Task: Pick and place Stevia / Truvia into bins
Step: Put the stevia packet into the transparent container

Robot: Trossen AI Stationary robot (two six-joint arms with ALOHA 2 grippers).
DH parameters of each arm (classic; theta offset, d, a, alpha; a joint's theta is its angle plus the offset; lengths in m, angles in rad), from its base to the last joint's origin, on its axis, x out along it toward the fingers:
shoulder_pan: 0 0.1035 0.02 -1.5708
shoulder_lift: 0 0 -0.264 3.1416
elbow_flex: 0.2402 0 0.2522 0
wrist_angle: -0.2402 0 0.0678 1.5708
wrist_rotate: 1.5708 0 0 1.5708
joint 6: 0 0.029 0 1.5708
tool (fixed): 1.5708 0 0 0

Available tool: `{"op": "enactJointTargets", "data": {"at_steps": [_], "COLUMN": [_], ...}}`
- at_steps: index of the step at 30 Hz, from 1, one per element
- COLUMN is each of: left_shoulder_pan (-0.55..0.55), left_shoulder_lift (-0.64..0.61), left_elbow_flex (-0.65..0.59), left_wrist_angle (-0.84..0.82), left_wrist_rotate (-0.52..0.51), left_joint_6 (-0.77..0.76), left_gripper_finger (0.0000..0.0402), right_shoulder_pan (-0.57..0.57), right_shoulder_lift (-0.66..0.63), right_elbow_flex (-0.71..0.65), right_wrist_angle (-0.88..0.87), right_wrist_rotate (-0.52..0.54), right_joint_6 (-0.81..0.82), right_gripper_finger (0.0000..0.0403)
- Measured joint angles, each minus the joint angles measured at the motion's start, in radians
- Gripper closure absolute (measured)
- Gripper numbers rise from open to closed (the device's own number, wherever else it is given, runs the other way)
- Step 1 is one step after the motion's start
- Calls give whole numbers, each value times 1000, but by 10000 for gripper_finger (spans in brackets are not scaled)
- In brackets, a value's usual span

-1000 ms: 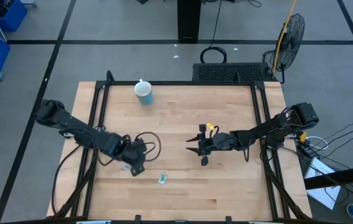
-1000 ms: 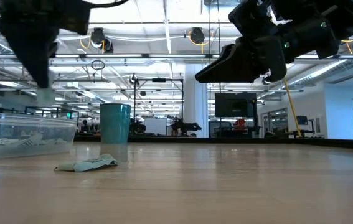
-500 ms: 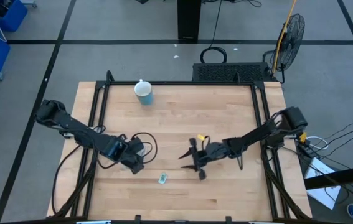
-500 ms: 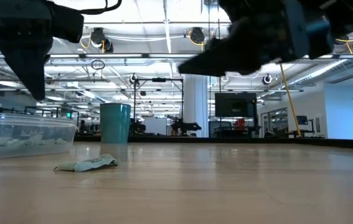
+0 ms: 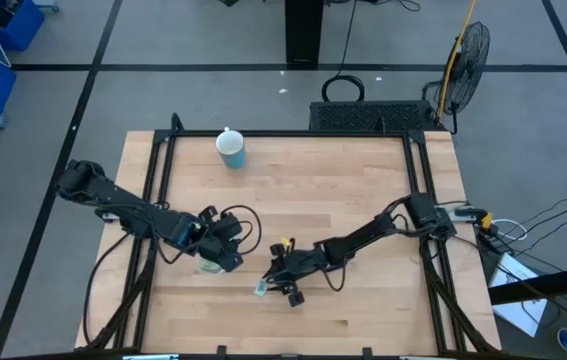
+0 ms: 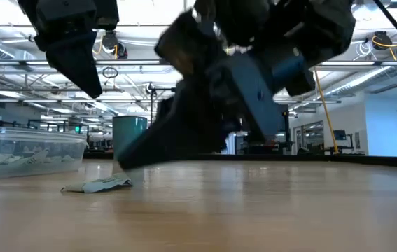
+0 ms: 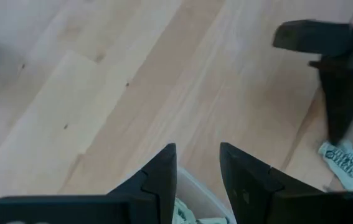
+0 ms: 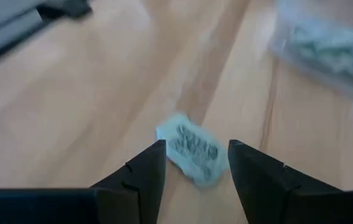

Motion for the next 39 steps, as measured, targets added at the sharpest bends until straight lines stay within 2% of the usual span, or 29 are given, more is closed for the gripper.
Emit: {"op": "enactJointTargets", "data": {"at_steps": [8, 16, 18, 23, 27, 39], "left_shoulder_pan": [-2, -3, -3, -3, -3, -3], "left_shoulder_lift": [0, 0, 0, 0, 0, 0], "left_elbow_flex": [0, 0, 0, 0, 0, 0], "left_wrist_angle": [11, 11, 12, 11, 11, 12], "left_wrist_rotate": [-1, 0, 0, 2, 2, 2], "left_joint_6": [1, 0, -2, -6, -2, 28], "left_gripper_finger": [275, 275, 275, 275, 275, 275], "right_shoulder_pan": [-40, -59, -59, -59, -50, -54], "right_shoulder_lift": [49, 40, 40, 40, 44, 41], "right_elbow_flex": [4, 5, 5, 4, 2, 2], "right_wrist_angle": [8, -19, -17, -5, 70, 229], "right_wrist_rotate": [-4, -3, -3, -54, -52, -82], "right_joint_6": [52, -13, -40, -111, -175, -121], "right_gripper_finger": [282, 390, 397, 395, 380, 225]}}
